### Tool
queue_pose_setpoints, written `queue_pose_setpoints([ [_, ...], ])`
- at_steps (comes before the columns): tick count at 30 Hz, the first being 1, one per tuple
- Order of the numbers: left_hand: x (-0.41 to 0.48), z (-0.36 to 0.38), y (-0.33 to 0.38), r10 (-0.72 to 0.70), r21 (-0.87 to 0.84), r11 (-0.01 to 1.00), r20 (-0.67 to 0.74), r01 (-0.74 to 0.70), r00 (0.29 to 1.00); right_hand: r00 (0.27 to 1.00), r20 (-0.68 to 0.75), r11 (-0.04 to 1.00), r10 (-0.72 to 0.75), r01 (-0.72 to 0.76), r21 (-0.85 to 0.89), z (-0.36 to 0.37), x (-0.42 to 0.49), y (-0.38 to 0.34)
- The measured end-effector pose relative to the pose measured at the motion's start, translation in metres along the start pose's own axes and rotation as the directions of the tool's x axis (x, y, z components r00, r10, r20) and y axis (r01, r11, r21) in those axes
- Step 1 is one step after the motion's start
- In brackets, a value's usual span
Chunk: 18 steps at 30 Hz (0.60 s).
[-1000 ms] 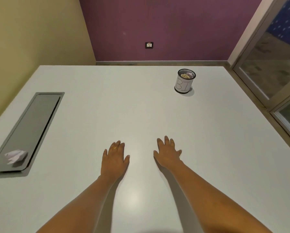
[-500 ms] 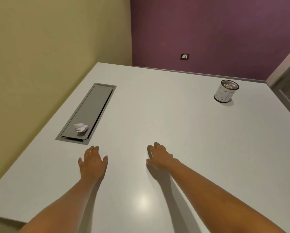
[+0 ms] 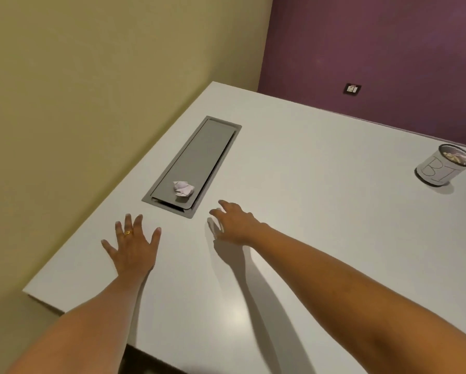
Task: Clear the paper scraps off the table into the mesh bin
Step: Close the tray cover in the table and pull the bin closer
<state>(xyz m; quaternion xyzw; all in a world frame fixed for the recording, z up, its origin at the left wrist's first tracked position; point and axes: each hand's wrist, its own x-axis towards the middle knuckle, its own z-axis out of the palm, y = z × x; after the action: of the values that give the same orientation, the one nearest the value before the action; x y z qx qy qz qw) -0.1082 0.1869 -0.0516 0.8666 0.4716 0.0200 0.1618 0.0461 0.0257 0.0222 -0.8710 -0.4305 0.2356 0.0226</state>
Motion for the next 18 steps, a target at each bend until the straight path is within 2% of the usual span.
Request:
queue_pose_setpoints([
  [5,0.000,0.007,0.001,0.007,0.054,0.999,-0.055,-0.004,0.998,0.992,0.035,0.992,-0.118,0.119,-0.031,-0.004,0.044,-0.023],
  [10,0.003,0.011,-0.001,0.013,0.094,0.996,-0.075,-0.006,0.997,0.969,-0.160,0.980,-0.190,0.177,-0.091,-0.003,0.081,-0.036],
  [12,0.003,0.012,-0.001,0.010,0.113,0.994,-0.075,-0.001,0.997,0.958,-0.205,0.980,-0.201,0.193,-0.057,-0.004,0.092,-0.039],
  [18,0.001,0.011,0.000,0.022,0.140,0.990,-0.096,-0.008,0.995,0.975,-0.121,0.982,-0.185,0.178,-0.065,-0.013,0.116,-0.048],
])
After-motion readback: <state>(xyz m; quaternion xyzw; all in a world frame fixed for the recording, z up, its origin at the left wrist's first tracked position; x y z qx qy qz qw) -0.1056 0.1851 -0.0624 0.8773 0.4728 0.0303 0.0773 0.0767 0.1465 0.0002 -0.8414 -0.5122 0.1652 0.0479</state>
